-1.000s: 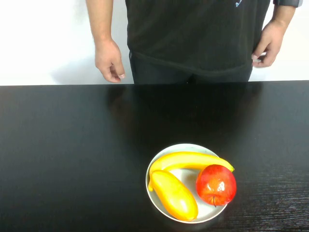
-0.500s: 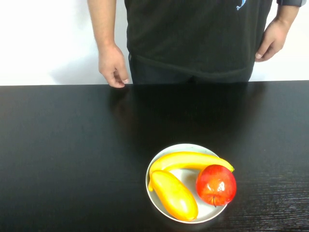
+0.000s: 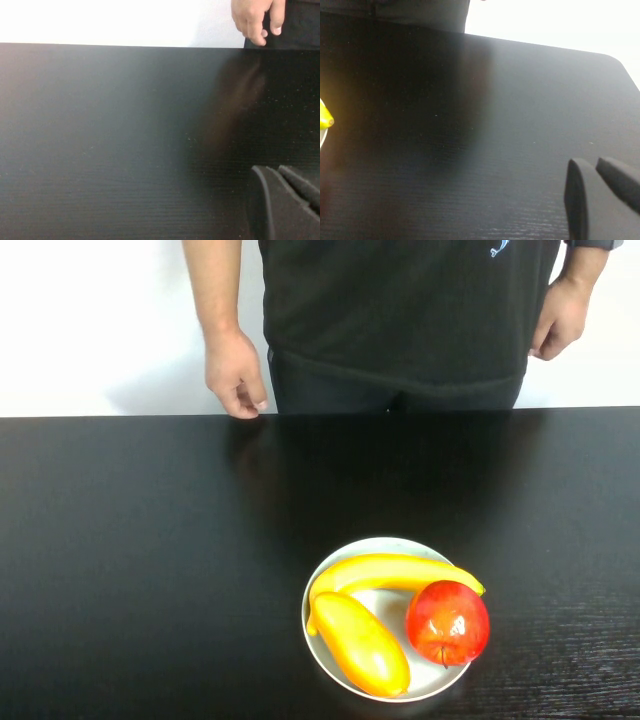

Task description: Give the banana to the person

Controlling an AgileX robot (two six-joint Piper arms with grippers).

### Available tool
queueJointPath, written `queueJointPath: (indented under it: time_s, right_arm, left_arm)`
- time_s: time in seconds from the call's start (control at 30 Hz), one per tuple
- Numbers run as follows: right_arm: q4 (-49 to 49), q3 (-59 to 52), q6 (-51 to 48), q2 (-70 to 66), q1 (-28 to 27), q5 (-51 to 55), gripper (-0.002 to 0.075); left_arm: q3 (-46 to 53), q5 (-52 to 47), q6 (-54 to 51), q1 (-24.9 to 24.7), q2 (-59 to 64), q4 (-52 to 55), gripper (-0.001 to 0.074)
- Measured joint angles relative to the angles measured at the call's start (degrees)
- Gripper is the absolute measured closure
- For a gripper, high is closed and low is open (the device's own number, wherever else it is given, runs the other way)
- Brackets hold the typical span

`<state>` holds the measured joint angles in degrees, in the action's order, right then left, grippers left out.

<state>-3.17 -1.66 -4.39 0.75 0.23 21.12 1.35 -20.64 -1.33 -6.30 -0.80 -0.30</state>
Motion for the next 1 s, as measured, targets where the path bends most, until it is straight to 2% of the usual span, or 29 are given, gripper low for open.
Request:
queueJointPath:
  time_s: [0.33,0.5,0.67,0.77,0.97,1.0]
  right_arm:
    - [-0.2,0.0,0.0,0.0,0.0,-0.4,0.0734]
    - [2.4,-0.1,-0.1,0.0,0.0,-6.9,0.0734]
    - [12.5,-0.1,2.0,0.0,0.0,-21.1,0.0734]
    - [19.9,-0.1,3.6,0.0,0.0,-25.8,0.0733]
    - [26.6,-0.1,4.4,0.0,0.0,-25.9,0.0733]
    - [28.0,2.8,4.4,-0.2,-0.3,-23.8,0.0732]
  left_arm:
    - [0.0,0.0,0.0,0.0,0.0,0.0,0.0739]
    - [0.0,0.0,0.0,0.0,0.0,0.0,0.0739]
    - [0.0,0.0,0.0,0.0,0.0,0.0,0.0739]
    - [0.0,0.0,0.0,0.0,0.0,0.0,0.0739]
    - [0.0,0.0,0.0,0.0,0.0,0.0,0.0739]
    - [0.0,0.0,0.0,0.0,0.0,0.0,0.0739]
